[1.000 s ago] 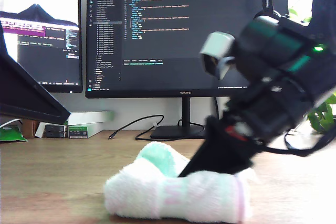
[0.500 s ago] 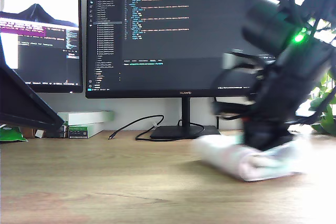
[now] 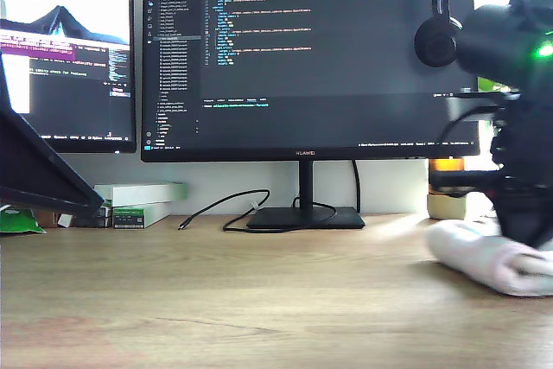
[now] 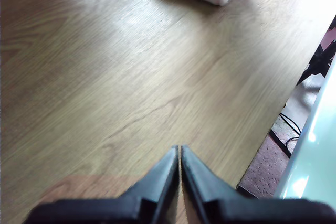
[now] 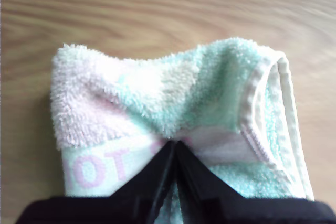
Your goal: Fold the tea towel to a neat square and place it to the right
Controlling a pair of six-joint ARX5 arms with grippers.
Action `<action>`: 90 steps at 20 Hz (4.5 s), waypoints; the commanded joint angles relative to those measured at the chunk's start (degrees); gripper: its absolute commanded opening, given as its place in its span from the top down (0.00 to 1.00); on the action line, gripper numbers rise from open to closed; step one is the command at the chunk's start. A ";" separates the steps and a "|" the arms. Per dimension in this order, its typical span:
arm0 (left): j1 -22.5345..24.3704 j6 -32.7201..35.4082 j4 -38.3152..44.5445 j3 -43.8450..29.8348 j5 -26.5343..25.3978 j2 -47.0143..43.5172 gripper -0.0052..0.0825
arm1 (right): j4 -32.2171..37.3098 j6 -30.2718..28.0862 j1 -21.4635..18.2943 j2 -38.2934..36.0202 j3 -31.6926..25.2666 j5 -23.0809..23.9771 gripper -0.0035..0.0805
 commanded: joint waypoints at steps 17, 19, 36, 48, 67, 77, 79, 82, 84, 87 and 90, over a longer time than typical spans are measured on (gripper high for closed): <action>-0.20 -0.39 0.87 -0.50 -0.11 0.20 0.96 | -12.20 3.04 -0.94 -8.83 -10.34 -1.53 0.96; -0.20 -0.37 0.92 -0.50 -0.13 0.20 0.96 | -12.24 3.04 -0.94 -12.50 -9.42 -1.51 0.97; 12.83 0.46 11.61 -0.74 -1.79 0.20 0.96 | 4.20 -9.84 -7.82 -27.45 -8.55 -5.29 0.97; 30.56 0.46 15.80 -1.27 1.90 0.07 0.96 | 15.72 -12.59 -19.74 -45.92 -23.41 -14.08 0.97; 42.18 3.06 7.82 -5.38 -0.70 -14.97 0.96 | 15.30 -17.09 -20.37 -55.39 -27.89 -15.50 0.93; 41.97 3.04 1.99 -12.59 -0.76 -35.54 0.96 | 12.90 -18.38 -20.33 -80.50 -38.16 -16.79 0.93; 41.97 3.06 -0.13 -12.59 -0.76 -38.53 0.96 | 10.62 -18.12 -20.35 -84.21 -38.16 -16.76 0.93; 41.97 2.62 -4.72 -12.59 -0.37 -40.44 0.96 | 6.95 -18.16 -20.33 -85.68 -38.16 -16.76 0.93; 41.97 2.84 -7.43 -12.57 -0.48 -40.44 0.96 | 4.52 -18.16 -20.35 -85.68 -38.16 -16.72 0.93; 41.97 2.84 -11.45 -12.57 -0.46 -40.44 0.96 | 4.46 -18.16 -20.35 -85.68 -38.16 -16.68 0.93; 41.97 2.84 -11.63 -12.57 -0.46 -40.41 0.96 | 4.44 -18.16 -20.35 -85.68 -38.16 -16.70 0.93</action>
